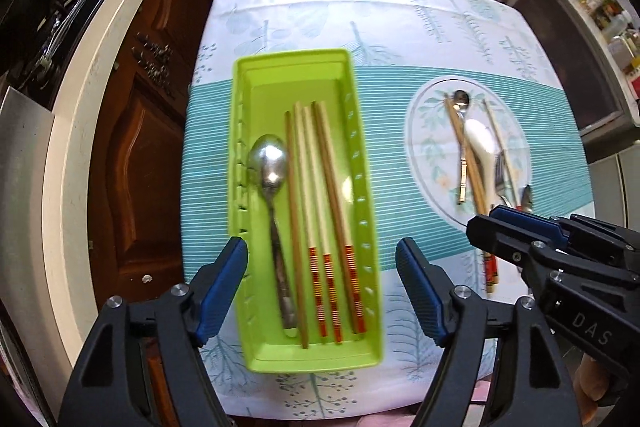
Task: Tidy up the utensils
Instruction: 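Grasp a red-tipped chopstick on the plate with the right tool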
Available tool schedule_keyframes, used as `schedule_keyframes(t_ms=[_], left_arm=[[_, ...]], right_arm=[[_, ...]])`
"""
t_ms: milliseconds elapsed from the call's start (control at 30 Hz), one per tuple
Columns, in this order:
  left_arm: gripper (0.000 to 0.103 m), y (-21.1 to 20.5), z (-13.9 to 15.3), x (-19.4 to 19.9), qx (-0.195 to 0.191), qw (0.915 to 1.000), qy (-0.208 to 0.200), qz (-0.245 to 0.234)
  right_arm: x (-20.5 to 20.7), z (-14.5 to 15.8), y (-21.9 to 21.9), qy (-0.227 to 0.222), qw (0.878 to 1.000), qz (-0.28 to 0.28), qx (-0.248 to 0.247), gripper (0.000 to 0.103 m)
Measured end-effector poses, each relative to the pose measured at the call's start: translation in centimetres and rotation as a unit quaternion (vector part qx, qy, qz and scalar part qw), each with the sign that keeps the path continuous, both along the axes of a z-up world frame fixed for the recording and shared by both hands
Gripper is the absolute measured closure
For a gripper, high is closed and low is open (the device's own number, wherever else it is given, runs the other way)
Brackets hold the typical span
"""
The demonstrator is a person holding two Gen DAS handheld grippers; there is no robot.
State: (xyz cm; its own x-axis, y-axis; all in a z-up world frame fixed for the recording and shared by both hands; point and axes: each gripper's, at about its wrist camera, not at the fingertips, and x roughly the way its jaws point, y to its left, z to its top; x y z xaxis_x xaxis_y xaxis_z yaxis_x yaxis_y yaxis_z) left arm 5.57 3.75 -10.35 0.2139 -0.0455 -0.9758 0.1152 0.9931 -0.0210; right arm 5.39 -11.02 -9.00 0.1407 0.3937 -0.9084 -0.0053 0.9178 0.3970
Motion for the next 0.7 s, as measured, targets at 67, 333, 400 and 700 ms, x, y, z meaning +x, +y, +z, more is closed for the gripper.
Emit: schedule_keyframes(t_ms=[67,333,400,700], left_arm=[[0.027,-0.9,0.3,-0.3,-0.006,1.0000,-0.002,-0.004],[0.027,-4.0,0.7,-0.5,-0.015,0.9997,-0.014,-0.015],[0.027,-4.7,0.7,-0.3,-0.016,0.9996,-0.017,-0.014],[0.027,-8.5,-1.4,0.7,-0.039,0.9989,-0.024,0.011]], right_arm=[[-0.7,0.4,-1.4,-0.002,1.000,-0.012,-0.001,0.078],[-3.0,0.8,-7.4,-0.003,0.999,-0.053,-0.012,0.078],[-3.3,0.5,-8.9,-0.003,0.998,-0.052,-0.016,0.078],[-2.5,-2.3,-15.3,0.005,0.998,-0.054,-0.031,0.078]])
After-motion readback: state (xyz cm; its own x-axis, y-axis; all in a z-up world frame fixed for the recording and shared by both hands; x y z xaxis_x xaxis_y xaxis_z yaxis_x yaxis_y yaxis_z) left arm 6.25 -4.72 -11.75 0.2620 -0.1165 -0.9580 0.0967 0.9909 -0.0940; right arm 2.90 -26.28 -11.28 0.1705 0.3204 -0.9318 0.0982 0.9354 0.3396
